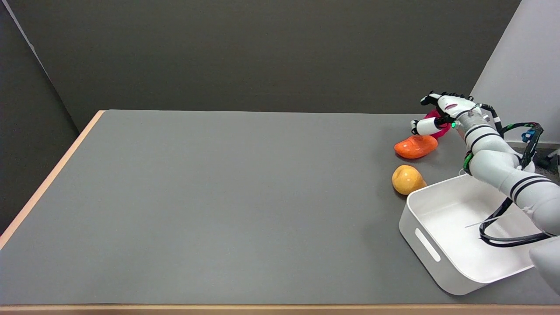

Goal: Pick up tomato.

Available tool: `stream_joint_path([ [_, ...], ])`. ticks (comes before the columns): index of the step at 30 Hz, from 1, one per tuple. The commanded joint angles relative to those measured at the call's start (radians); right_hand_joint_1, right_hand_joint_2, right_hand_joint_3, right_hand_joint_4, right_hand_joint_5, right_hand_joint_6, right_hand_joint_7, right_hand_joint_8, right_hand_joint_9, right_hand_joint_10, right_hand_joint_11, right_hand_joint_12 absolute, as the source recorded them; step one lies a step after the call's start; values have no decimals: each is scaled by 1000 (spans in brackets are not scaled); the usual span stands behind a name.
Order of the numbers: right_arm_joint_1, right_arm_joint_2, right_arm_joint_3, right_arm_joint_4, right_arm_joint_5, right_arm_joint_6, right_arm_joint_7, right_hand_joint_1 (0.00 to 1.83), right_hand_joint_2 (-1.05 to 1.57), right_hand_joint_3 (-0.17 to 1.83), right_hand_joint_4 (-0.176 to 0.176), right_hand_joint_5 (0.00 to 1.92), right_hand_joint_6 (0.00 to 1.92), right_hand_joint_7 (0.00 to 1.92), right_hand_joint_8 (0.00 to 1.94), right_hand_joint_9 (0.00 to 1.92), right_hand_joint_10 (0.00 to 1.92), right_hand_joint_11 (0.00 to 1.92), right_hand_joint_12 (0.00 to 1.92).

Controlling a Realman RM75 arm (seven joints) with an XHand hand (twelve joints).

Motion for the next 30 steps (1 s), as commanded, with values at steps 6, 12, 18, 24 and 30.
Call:
stream_joint_path([
  [6, 26, -7, -6, -30, 0, 10, 0, 582, 595, 953, 127, 255, 530, 262, 316, 179, 648, 127, 1291],
  [12, 48, -9, -10, -78, -5, 5, 0, 586, 595, 953, 128, 256, 532, 263, 316, 179, 648, 128, 1291],
  [18, 88, -14, -16, -155, -1, 3, 0, 591, 596, 953, 128, 256, 533, 263, 316, 180, 648, 127, 1290],
  [24, 120, -22, -20, -224, 0, 10, 0, 594, 597, 954, 129, 256, 533, 263, 316, 179, 647, 125, 1286],
  [30, 131, -25, -20, -230, 0, 10, 0, 595, 597, 954, 129, 255, 532, 262, 315, 179, 646, 123, 1282],
])
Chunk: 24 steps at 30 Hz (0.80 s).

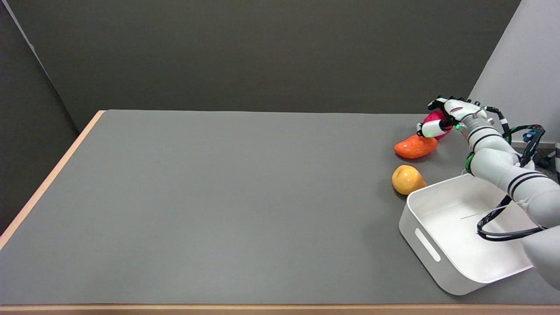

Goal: Pick up tomato.

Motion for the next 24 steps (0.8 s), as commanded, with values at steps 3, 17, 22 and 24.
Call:
stream_joint_path([
  [3, 65, -17, -8, -102, 2, 3, 0, 597, 598, 955, 129, 255, 532, 260, 313, 178, 643, 120, 1276],
  [17, 71, -24, -47, -69, 2, 0, 0, 607, 600, 958, 130, 256, 536, 261, 312, 180, 638, 119, 1271],
  [22, 63, -24, -54, -60, 2, -6, 0, 622, 618, 930, 133, 270, 529, 269, 301, 184, 634, 126, 1262],
  [24, 55, -24, -54, -60, 2, -8, 0, 631, 613, 939, 134, 270, 539, 268, 305, 184, 634, 127, 1267],
])
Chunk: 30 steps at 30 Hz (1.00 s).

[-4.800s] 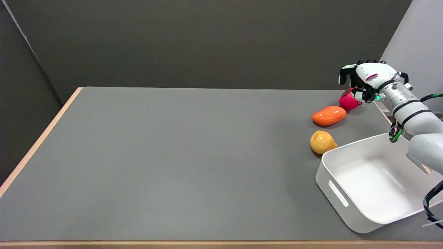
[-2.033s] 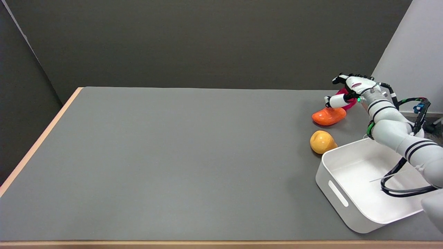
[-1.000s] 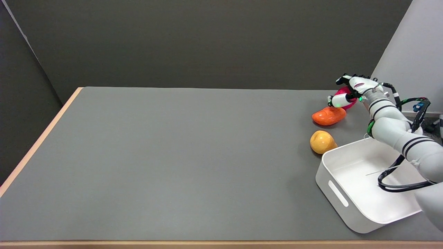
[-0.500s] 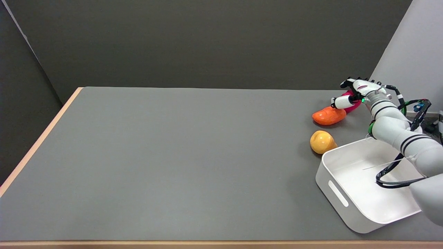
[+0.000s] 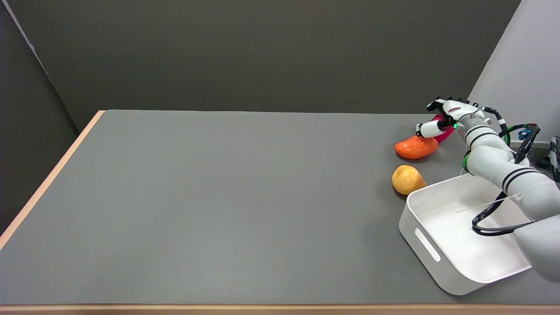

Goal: Pick up tomato.

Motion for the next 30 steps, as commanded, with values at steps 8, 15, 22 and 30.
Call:
stream_joint_path([
  [8, -45, 0, -23, 17, 1, -11, 0, 720, 602, 975, 135, 277, 575, 275, 321, 190, 642, 147, 1298],
  [15, -60, 2, -25, 17, 1, -6, 0, 934, 614, 1007, 148, 322, 659, 304, 333, 243, 687, 250, 1405],
  [22, -61, 0, -25, 19, -8, 3, 0, 1061, 665, 1013, 171, 370, 827, 352, 376, 325, 768, 401, 1553],
  [30, -69, 3, -27, 55, -9, 38, 0, 1124, 882, 936, 160, 432, 1126, 589, 774, 552, 1075, 594, 1656],
])
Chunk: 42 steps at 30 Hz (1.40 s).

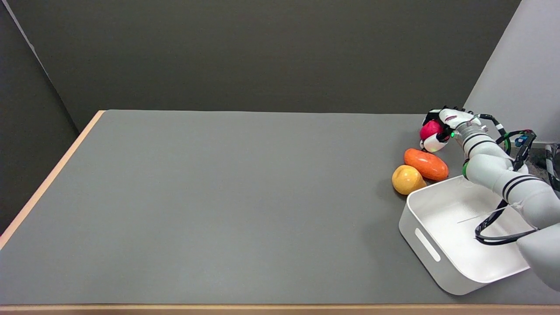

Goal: Pick up tomato.

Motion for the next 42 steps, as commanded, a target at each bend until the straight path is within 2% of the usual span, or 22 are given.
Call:
stream_joint_path([
  [1, -22, 5, -4, 47, -8, 45, 0, 1127, 902, 917, 154, 448, 1168, 635, 889, 595, 1134, 618, 1673],
  [2, -23, 6, -4, 57, -8, 53, 0, 1171, 954, 768, 149, 462, 1199, 676, 1066, 629, 1175, 638, 1688],
  [3, -23, 8, -4, 67, -8, 58, 0, 1272, 1050, 446, 145, 476, 1218, 714, 1332, 655, 1198, 653, 1701],
  [4, -24, 11, -4, 79, -8, 63, 0, 1269, 1132, 253, 55, 494, 1336, 764, 1414, 702, 1208, 675, 1680],
  [5, -25, 14, -4, 90, -8, 67, 0, 1206, 1193, 164, -72, 512, 1495, 815, 1373, 756, 1209, 698, 1643],
  [6, -27, 17, -4, 105, -8, 70, 0, 1175, 1221, 124, -136, 522, 1573, 842, 1353, 786, 1210, 715, 1621],
  [10, -30, 24, -4, 152, -8, 80, 0, 1171, 1212, 138, -133, 540, 1540, 846, 1369, 824, 1225, 779, 1616],
  [20, -48, 42, -3, 264, -10, 91, 0, 1169, 1197, 161, -123, 552, 1530, 849, 1366, 833, 1241, 782, 1630],
  [25, -112, 101, 40, 434, 2, 94, 0, 1168, 1190, 171, -115, 557, 1529, 850, 1361, 838, 1249, 786, 1642],
  [29, -272, 137, 200, 634, 63, 91, 0, 1168, 1173, 197, -105, 569, 1524, 857, 1351, 841, 1262, 786, 1661],
  [36, -531, 138, 476, 893, 148, 69, 0, 1173, 1131, 262, -86, 596, 1520, 864, 1334, 850, 1305, 762, 1703],
  [42, -750, 98, 698, 1051, 180, 56, -9, 1167, 1109, 309, -72, 603, 1531, 861, 1345, 848, 1333, 766, 1769],
])
